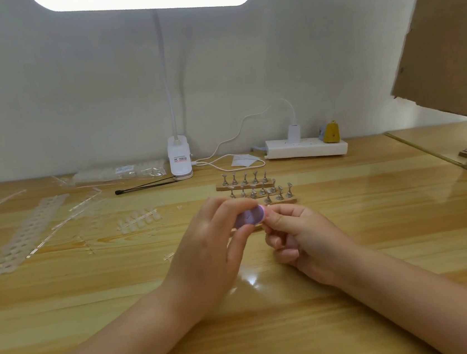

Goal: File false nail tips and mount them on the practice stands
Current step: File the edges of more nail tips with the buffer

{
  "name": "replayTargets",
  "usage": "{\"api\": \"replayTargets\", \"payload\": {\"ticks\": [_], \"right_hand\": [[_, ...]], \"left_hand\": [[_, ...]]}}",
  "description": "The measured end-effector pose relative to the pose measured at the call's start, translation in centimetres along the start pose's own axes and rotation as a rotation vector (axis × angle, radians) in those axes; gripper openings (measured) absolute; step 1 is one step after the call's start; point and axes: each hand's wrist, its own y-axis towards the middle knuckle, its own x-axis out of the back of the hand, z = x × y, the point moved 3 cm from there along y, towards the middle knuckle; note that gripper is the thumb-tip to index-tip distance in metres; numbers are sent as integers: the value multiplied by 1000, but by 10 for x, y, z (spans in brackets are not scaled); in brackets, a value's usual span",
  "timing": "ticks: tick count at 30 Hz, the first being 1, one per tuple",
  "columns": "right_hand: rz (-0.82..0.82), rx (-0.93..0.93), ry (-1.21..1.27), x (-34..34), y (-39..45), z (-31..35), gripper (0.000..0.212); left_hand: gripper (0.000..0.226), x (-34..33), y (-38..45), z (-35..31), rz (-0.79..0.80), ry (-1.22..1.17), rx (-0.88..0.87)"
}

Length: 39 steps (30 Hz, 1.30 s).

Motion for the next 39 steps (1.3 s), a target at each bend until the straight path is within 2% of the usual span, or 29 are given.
{"api": "replayTargets", "payload": {"ticks": [4,6,9,11,14,16,19,21,26,29,31,36,39], "right_hand": [[36,-67,75,0,0,1,15],[41,-64,75,-1,0,1,17],[67,-27,30,-3,0,-1,8],[85,-7,26,-2,1,-1,13],[91,3,59,0,1,0,8],[92,14,54,1,1,0,14],[112,29,16,0,1,-1,8],[126,36,-11,0,1,-2,8],[112,42,30,1,1,1,12],[107,42,-16,0,0,0,9],[97,39,-42,0,0,-1,10],[66,34,-10,0,-1,2,10],[79,37,-42,-2,-2,2,8]], "left_hand": [[30,-1,0,6,24,119,31],[28,2,0,7,-5,104,35],[25,4,2,-5,-37,34,-111],[23,2,3,-9,-2,22,-147],[24,1,1,0,32,49,-47],[27,3,0,8,2,53,23],[27,4,2,2,-40,10,-53],[27,2,2,0,5,20,-96],[26,3,1,11,28,133,23],[27,5,2,1,-17,16,-67],[27,3,3,-4,10,12,-104],[27,5,1,8,12,109,43],[27,5,2,2,-7,38,-30]]}}
